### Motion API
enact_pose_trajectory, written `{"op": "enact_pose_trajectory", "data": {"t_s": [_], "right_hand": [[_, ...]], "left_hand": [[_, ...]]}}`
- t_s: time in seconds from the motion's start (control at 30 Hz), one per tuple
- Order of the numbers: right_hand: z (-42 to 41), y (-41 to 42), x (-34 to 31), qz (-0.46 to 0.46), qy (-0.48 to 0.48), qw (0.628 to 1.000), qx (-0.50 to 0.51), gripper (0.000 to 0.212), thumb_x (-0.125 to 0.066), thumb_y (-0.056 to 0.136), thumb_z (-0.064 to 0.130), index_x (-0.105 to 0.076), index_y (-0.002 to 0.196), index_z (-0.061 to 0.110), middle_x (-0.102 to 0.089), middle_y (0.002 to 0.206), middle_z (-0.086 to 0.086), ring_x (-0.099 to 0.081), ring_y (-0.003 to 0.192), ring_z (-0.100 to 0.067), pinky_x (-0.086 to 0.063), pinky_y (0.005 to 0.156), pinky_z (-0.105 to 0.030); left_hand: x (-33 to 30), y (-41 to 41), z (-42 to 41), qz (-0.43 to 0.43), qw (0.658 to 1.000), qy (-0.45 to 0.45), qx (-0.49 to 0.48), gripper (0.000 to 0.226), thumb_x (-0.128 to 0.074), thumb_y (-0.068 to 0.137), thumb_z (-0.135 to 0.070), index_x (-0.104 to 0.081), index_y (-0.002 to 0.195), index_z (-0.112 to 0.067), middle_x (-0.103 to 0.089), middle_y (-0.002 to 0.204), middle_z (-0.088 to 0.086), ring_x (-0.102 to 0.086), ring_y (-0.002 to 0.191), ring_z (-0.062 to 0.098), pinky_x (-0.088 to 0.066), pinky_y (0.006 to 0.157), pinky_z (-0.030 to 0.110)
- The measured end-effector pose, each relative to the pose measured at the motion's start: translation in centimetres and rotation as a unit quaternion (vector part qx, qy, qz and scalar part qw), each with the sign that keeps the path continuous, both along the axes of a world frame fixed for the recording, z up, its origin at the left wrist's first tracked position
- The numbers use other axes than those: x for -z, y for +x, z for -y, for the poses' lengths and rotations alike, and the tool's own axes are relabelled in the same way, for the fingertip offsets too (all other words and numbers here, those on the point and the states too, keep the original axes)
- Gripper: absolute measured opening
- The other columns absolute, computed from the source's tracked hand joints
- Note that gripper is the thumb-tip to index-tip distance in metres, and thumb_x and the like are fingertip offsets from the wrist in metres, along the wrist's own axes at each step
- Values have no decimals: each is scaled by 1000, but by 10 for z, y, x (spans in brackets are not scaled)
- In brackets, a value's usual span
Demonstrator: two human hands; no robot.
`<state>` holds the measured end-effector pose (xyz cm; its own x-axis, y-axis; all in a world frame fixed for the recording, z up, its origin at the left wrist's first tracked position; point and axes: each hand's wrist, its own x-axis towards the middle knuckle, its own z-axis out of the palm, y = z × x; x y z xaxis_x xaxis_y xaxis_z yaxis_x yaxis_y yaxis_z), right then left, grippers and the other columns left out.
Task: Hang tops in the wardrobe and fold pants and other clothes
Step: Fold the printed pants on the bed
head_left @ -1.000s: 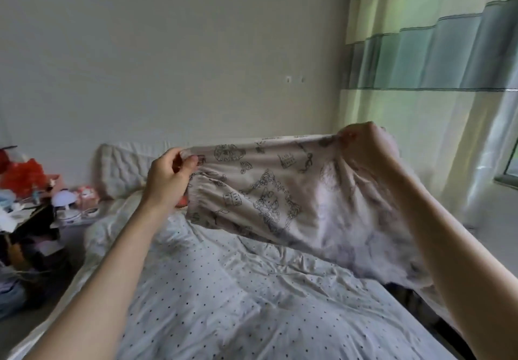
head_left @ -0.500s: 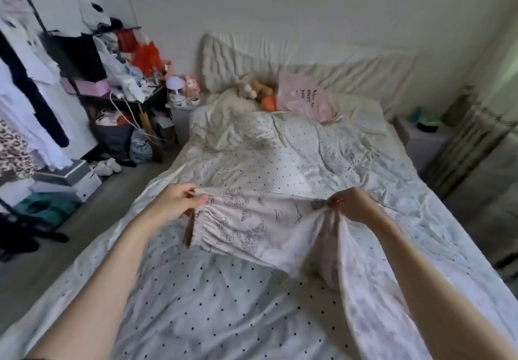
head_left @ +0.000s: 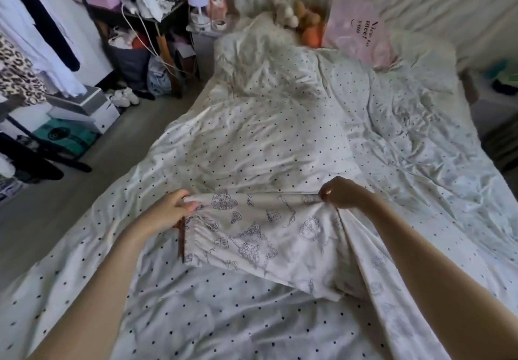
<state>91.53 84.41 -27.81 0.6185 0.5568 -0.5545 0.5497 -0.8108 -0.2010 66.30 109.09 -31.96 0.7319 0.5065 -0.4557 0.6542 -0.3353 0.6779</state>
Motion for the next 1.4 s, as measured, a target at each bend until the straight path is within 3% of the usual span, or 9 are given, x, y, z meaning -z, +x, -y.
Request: {"op": "enact_pose_trajectory", "data": {"t_s": [0.13,0.37,0.5,0.6,0.77,0.9,1.03,1.2,1.4], "right_hand": [[-43,27,67,57,26,997,34,30,-45,92,11,-68,108,20,-64,113,-10,-58,102,-30,-44,84,-34],[-76,64,171,69,-1,994,79,30,-43,91,10,-68,103,22,-67,106,-10,-59,98,-30,-39,92,-40],[-76,70,220,105,-32,992,68,32,-41,95,17,-63,117,25,-65,107,-12,-60,100,-30,-34,100,-43],[-72,60,227,141,-9,987,72,38,-42,92,13,-62,118,33,-67,107,-9,-60,97,-28,-28,95,-39],[-35,24,216,202,35,976,75,40,-41,95,22,-44,135,24,-51,135,-1,-45,124,-22,-19,107,-49],[29,-14,203,230,70,963,120,61,-49,94,38,-26,148,20,-30,152,0,-21,143,-18,7,112,-56],[103,-56,197,231,68,952,188,66,-56,91,38,-29,147,18,-29,153,-4,-17,145,-22,2,115,-58],[188,-95,194,236,55,944,222,77,-82,69,31,-50,135,9,-47,141,-13,-40,134,-33,-18,106,-69],[257,-120,212,234,19,944,231,95,-73,67,58,-42,141,9,-34,150,-10,-31,137,-31,-17,106,-66]], "left_hand": [[63,30,-26,-15,993,117,-30,25,-37,100,-36,-44,119,-21,-57,90,0,-56,76,21,-45,67,33],[163,84,-57,-88,979,186,-7,26,-24,102,-35,-38,115,-18,-49,67,5,-48,57,25,-33,52,31],[203,111,-65,-138,968,206,23,23,-34,101,-34,-42,108,-14,-57,77,6,-54,67,26,-37,58,30],[204,114,-54,-143,956,256,-13,25,-44,97,-31,-45,115,-14,-58,107,12,-57,93,31,-42,81,40],[185,117,7,7,931,365,13,37,-62,83,-9,-55,119,-6,-46,128,20,-43,119,36,-34,91,52],[179,124,91,66,938,314,129,32,-59,86,-15,-59,118,-12,-46,135,11,-46,121,29,-35,96,49],[182,113,162,84,923,294,235,37,-64,83,-16,-61,119,-14,-48,138,12,-42,128,32,-38,101,55],[175,114,238,66,923,244,291,36,-52,93,-19,-54,129,-14,-42,143,9,-36,135,26,-23,110,54],[157,118,308,97,936,241,237,43,-70,75,-3,-62,117,-10,-57,125,11,-57,109,36,-42,90,52]]}}
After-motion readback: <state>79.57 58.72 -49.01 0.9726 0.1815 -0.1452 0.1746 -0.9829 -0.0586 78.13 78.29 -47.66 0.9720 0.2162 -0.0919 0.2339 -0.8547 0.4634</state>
